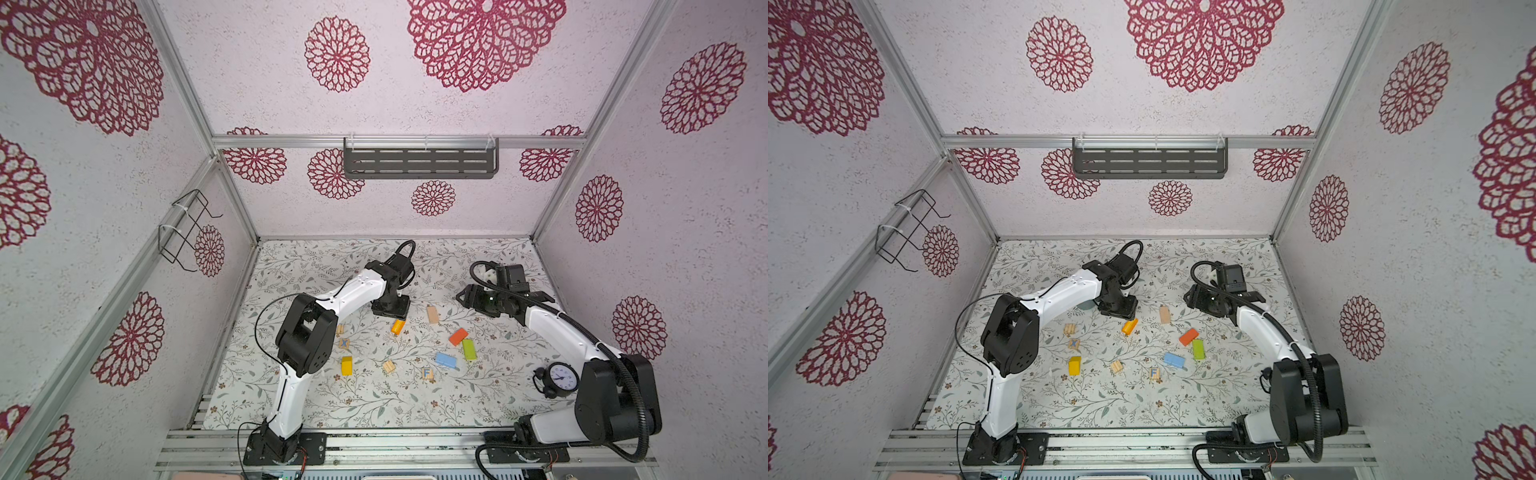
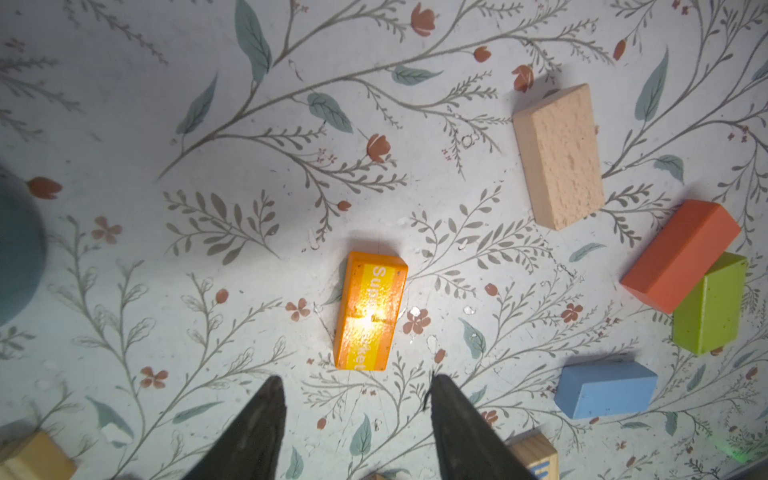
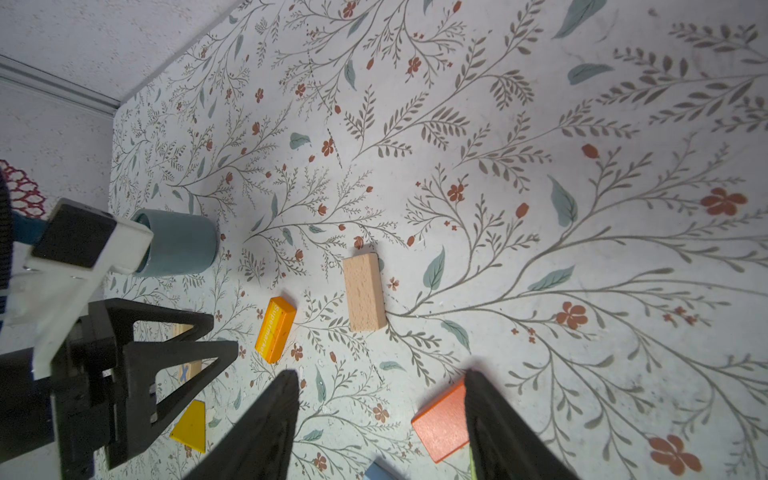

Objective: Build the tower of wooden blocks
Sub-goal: 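Lower the left gripper and grasp the orange 'Supermarket' block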

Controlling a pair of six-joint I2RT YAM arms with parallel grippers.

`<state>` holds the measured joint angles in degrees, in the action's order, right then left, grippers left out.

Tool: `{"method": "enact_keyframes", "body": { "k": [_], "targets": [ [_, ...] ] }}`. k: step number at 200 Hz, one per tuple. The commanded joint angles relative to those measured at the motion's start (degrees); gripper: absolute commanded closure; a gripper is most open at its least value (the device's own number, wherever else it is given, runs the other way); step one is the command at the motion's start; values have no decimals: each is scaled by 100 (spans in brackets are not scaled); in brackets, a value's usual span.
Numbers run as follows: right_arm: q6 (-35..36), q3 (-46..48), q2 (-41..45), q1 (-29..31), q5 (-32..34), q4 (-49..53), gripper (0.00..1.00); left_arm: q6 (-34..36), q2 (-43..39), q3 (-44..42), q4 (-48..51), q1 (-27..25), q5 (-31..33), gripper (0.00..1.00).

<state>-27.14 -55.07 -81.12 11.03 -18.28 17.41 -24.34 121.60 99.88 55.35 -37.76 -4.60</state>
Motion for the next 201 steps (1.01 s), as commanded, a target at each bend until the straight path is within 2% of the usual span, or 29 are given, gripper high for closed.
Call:
{"method": "enact_keyframes", "body": {
  "k": [1, 34, 201],
  "targets": [
    [-46, 31, 197, -30, -61, -151, 34, 149, 183, 144, -116, -47, -232, 35],
    [-22, 49, 176, -30, -70, -163, 34, 109, 403, 234, -128, -61, -398, 33],
    [21, 66, 53, -33, -173, -228, 35, -53, 760, 297, 74, -149, -43, 46]
  ]
}}
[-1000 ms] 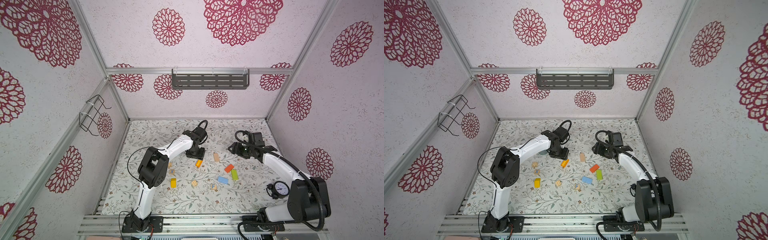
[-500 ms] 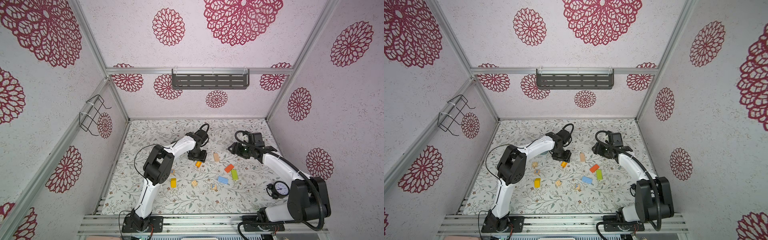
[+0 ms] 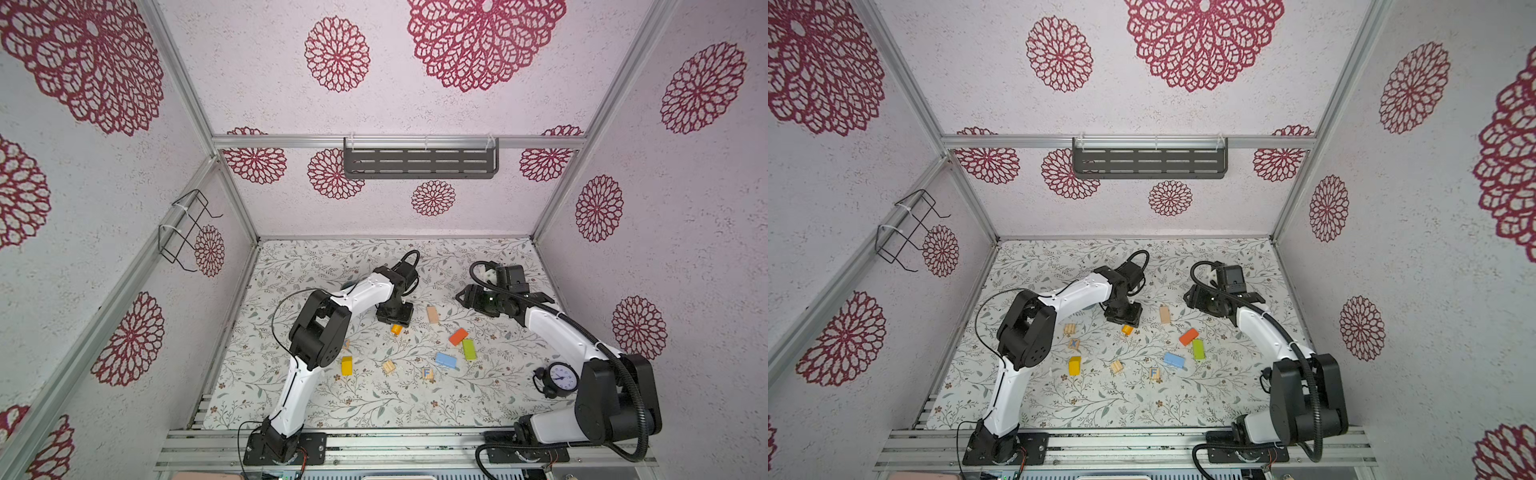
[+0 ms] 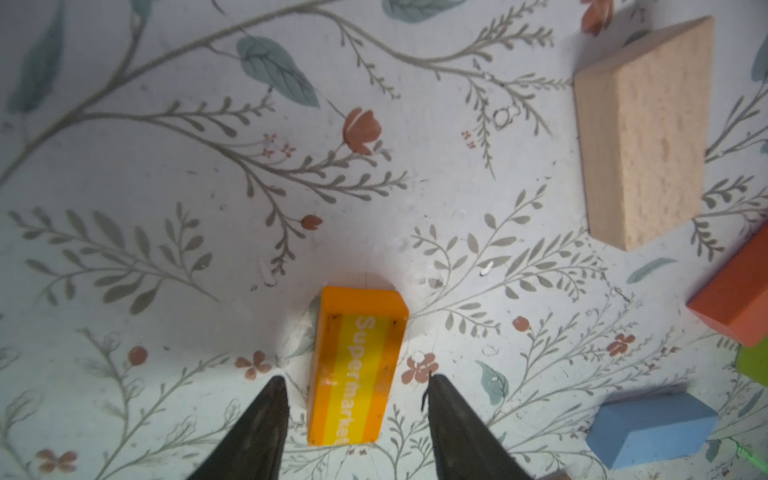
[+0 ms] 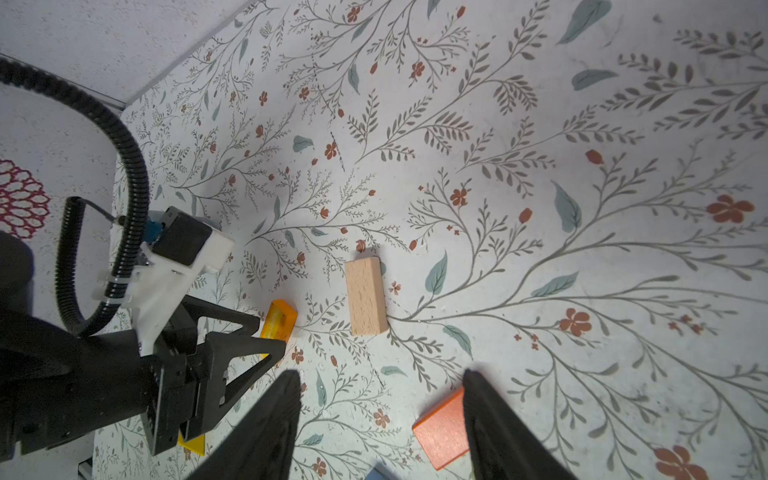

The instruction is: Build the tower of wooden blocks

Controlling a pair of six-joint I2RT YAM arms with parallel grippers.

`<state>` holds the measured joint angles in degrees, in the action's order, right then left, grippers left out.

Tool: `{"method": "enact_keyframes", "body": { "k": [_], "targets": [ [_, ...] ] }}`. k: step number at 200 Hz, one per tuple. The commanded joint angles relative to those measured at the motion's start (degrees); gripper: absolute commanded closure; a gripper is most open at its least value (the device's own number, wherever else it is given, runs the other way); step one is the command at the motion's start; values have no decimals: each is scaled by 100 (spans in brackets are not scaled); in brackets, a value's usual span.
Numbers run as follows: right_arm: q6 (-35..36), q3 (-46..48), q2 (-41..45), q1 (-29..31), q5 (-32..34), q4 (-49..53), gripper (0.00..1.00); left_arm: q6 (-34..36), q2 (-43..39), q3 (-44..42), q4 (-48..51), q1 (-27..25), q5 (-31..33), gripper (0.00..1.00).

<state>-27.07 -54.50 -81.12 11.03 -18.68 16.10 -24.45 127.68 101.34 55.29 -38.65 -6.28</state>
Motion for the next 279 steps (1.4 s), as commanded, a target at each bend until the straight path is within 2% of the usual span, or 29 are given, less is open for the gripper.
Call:
{"method": "enact_keyframes", "body": {
  "k": [1, 105, 169, 256, 279],
  "targets": [
    [11, 10, 53, -32, -139, -97, 35, -42, 152, 150, 80, -57, 126, 46],
    [-9, 62, 176, -24, -145, -93, 35, -260, 233, 254, 123, -125, 158, 60],
    [-53, 117, 211, -22, -149, -124, 35, -714, 266, 418, 104, -142, 110, 65],
    [-88, 168, 281, -19, -186, -161, 35, -1275, 511, 944, 157, -142, 25, 66],
    [-73, 183, 299, -13, -223, -168, 35, -1203, 425, 955, 242, -142, 106, 58]
  ]
}}
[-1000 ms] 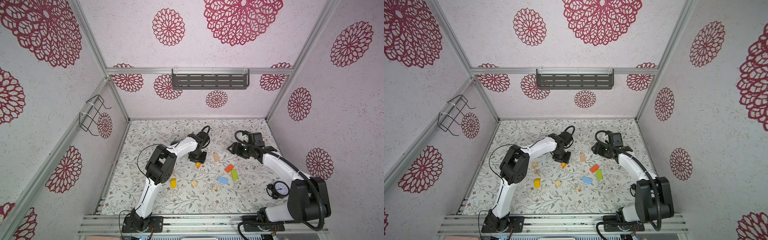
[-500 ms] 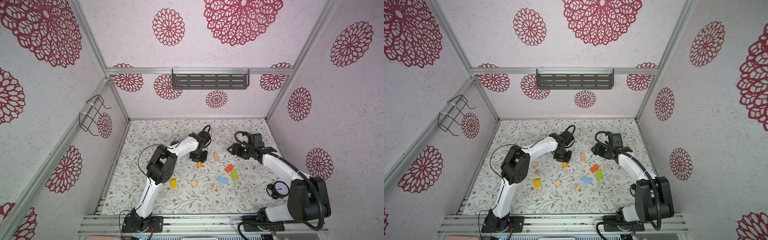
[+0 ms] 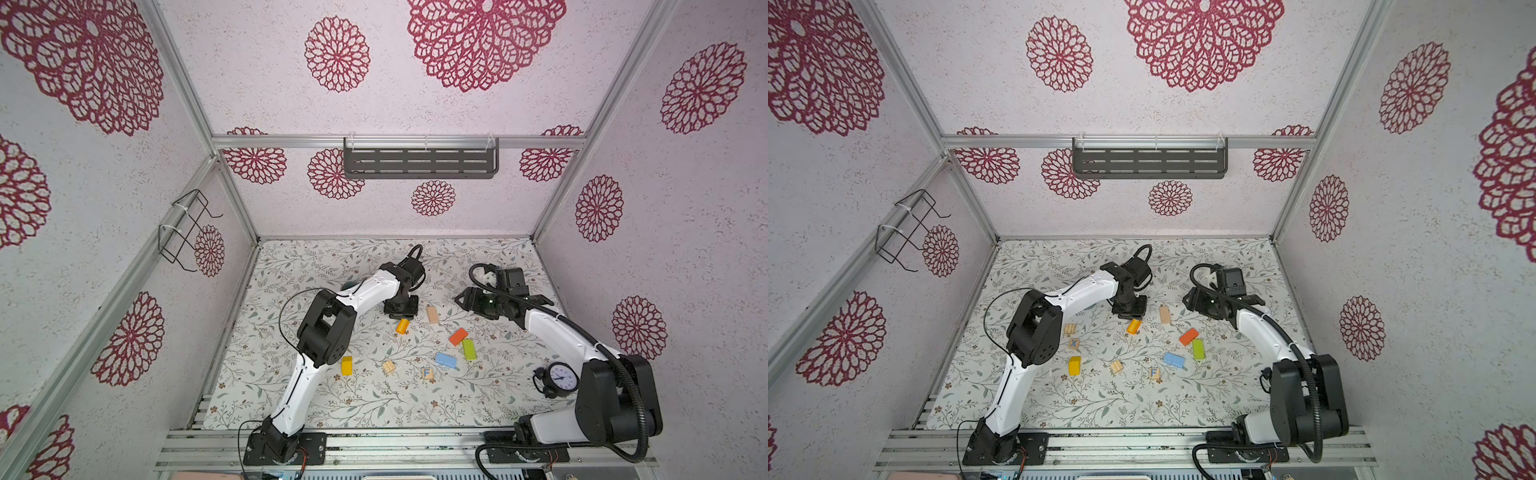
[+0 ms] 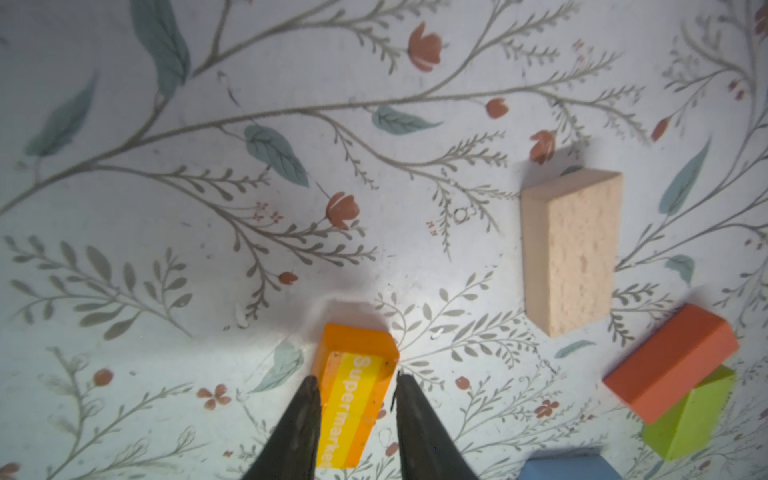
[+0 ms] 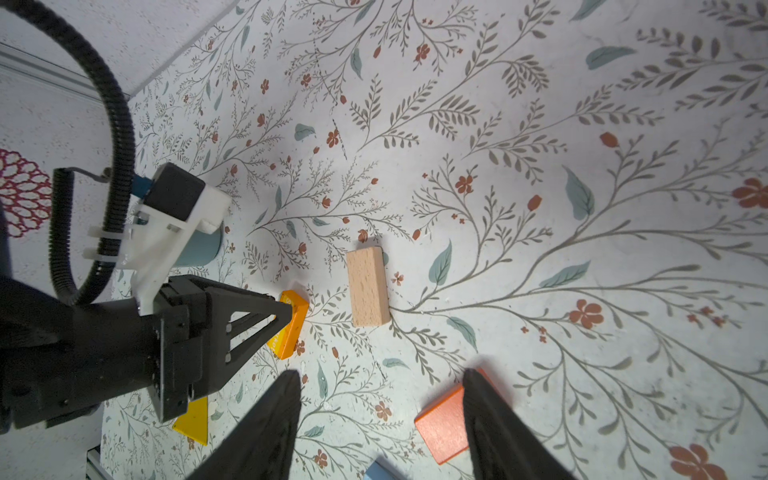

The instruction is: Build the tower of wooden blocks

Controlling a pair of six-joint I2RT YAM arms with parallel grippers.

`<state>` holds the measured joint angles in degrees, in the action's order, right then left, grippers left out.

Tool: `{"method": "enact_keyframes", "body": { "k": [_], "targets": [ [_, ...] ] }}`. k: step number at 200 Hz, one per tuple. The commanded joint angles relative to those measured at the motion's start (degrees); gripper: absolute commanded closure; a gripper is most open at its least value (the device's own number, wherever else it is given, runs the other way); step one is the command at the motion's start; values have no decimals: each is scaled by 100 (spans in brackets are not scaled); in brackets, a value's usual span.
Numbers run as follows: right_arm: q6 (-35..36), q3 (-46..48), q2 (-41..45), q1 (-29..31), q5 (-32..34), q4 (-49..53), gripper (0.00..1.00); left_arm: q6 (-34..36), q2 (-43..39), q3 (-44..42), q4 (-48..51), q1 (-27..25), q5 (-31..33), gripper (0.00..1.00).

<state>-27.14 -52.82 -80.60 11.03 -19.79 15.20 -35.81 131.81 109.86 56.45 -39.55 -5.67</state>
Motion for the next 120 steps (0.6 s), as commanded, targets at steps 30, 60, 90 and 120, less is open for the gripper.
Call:
{"method": "enact_keyframes", "body": {
  "k": [30, 60, 90, 120],
  "targets": [
    [-46, 30, 263, -1, -103, -85, 34, 274, -138, 31, 360, -58, 220, 50],
    [-44, 52, 264, 14, -75, -85, 33, 553, -266, -127, 485, -135, 394, 48],
    [-39, 70, 285, 21, -60, -79, 33, 697, -278, -144, 579, -279, 571, 45],
    [-40, 79, 290, 31, -51, -38, 33, 734, -203, -148, 547, -314, 542, 46]
  ]
}}
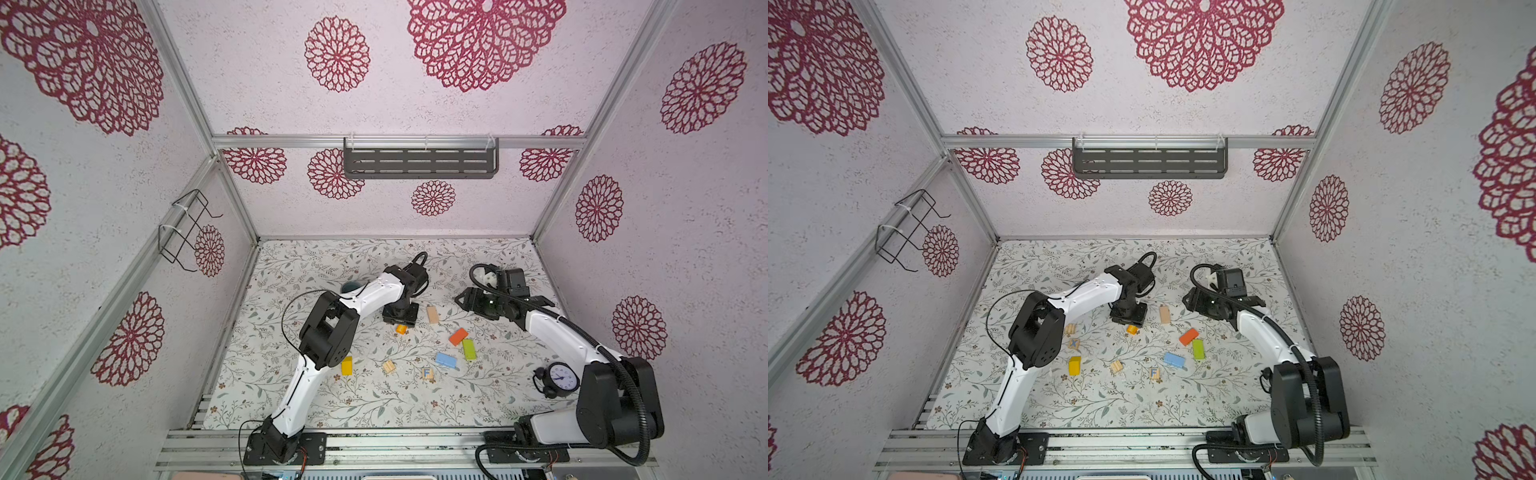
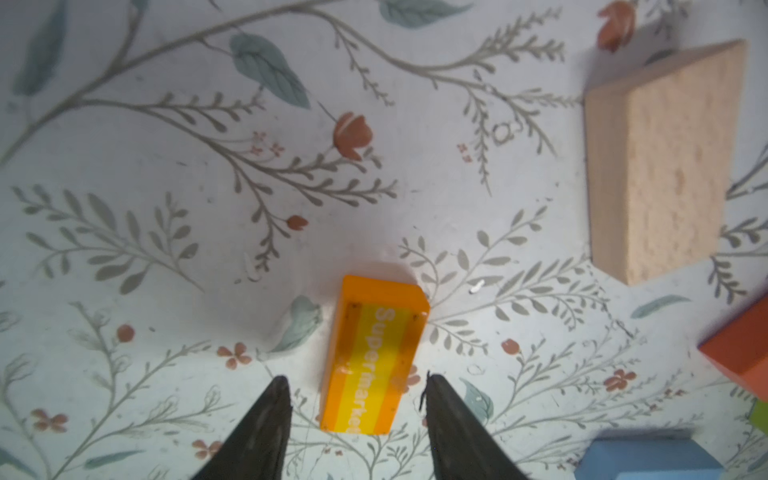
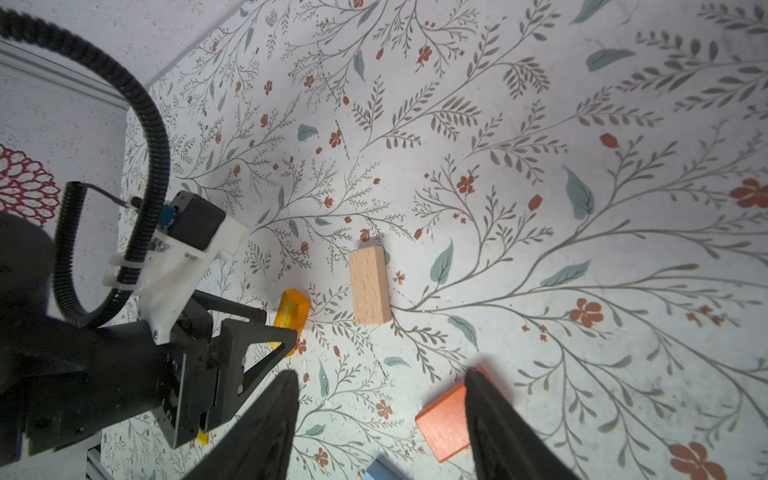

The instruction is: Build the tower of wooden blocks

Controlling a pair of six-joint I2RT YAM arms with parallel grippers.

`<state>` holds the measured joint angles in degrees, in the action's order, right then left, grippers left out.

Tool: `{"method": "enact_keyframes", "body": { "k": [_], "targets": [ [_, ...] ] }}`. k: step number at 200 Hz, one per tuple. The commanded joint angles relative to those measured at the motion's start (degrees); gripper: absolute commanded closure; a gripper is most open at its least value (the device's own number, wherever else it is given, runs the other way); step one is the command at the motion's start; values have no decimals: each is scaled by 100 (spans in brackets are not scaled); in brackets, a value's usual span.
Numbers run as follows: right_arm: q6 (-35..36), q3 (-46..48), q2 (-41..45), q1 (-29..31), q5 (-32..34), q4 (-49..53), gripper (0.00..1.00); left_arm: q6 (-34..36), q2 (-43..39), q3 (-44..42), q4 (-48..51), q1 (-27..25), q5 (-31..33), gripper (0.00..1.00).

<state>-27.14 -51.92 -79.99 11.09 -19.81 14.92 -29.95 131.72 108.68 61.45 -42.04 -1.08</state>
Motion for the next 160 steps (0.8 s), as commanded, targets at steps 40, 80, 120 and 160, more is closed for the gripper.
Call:
{"method": "enact_keyframes", "body": {
  "k": [40, 80, 120, 160],
  "targets": [
    [-42, 7, 264, 41, -20, 13, 33, 146, -149, -5, -16, -67, 38, 53],
    [-44, 15, 260, 42, -9, 19, 33, 67, -64, 28, -18, -68, 22, 58],
    [-29, 32, 266, 42, -1, 20, 33, -26, 27, 115, -19, -67, -33, 64],
    [-31, 64, 307, 40, 4, 12, 33, -73, 186, 373, 79, -67, -47, 68]
  ]
}}
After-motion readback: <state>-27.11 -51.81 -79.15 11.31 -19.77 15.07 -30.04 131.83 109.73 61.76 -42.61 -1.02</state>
